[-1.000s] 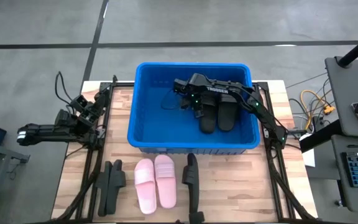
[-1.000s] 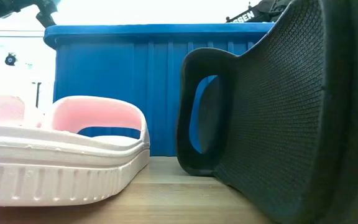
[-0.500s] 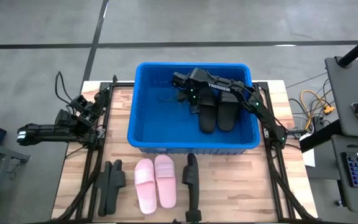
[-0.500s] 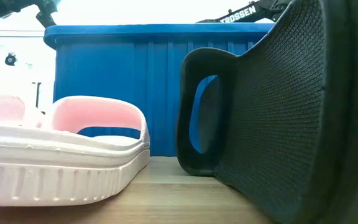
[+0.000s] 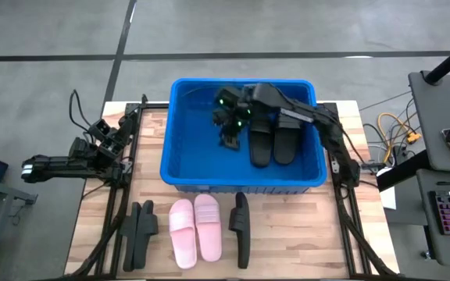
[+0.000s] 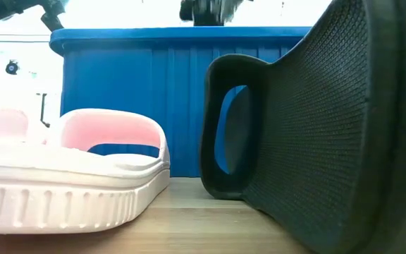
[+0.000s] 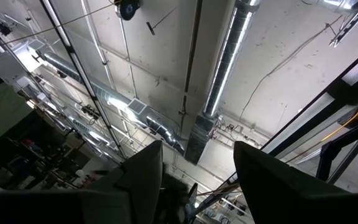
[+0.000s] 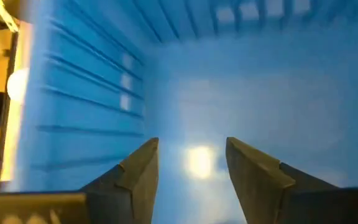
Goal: Pick and place slides into bin
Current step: Put the black slipper into the blue bin
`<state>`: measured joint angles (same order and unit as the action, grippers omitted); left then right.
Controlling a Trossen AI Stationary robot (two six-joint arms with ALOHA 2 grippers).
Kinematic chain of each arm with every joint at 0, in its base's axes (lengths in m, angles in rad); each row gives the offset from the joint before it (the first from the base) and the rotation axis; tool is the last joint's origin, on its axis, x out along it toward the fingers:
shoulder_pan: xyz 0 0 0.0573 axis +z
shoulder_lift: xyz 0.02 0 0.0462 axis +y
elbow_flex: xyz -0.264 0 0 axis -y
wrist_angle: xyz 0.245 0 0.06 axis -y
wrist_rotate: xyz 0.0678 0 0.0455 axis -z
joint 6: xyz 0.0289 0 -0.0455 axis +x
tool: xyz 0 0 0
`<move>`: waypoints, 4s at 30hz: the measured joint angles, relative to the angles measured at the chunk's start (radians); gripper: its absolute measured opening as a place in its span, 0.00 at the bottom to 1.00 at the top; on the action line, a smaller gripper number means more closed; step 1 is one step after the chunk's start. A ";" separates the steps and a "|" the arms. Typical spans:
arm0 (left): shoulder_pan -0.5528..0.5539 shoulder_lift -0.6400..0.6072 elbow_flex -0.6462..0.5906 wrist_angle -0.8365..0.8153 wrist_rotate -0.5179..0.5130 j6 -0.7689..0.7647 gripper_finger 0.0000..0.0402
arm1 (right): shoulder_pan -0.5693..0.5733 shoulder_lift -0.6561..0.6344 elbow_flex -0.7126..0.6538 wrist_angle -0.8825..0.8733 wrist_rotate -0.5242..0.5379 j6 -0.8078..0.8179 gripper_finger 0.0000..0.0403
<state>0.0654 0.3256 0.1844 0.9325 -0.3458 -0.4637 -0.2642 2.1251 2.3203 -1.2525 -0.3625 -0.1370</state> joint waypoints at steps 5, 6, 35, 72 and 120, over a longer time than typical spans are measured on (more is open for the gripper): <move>0.000 -0.003 0.000 0.000 0.000 0.000 0.46 | 0.201 -0.123 -0.001 0.085 0.247 0.050 0.41; 0.000 -0.005 0.000 0.001 0.001 0.000 0.46 | 0.242 -0.143 -0.001 0.096 0.296 0.061 0.41; 0.000 -0.010 0.000 -0.006 0.133 -0.003 0.46 | 0.837 0.186 -0.003 0.084 0.756 0.425 0.59; 0.000 -0.013 -0.001 -0.008 0.161 -0.003 0.46 | 0.794 0.267 -0.089 -0.182 0.752 0.232 0.44; 0.000 -0.010 -0.001 -0.016 0.127 -0.001 0.46 | 0.198 -0.344 0.021 -0.006 0.602 -0.142 0.02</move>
<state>0.0654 0.3153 0.1833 0.9169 -0.2187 -0.4648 -0.0664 1.7813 2.3409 -1.2583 0.2395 -0.2794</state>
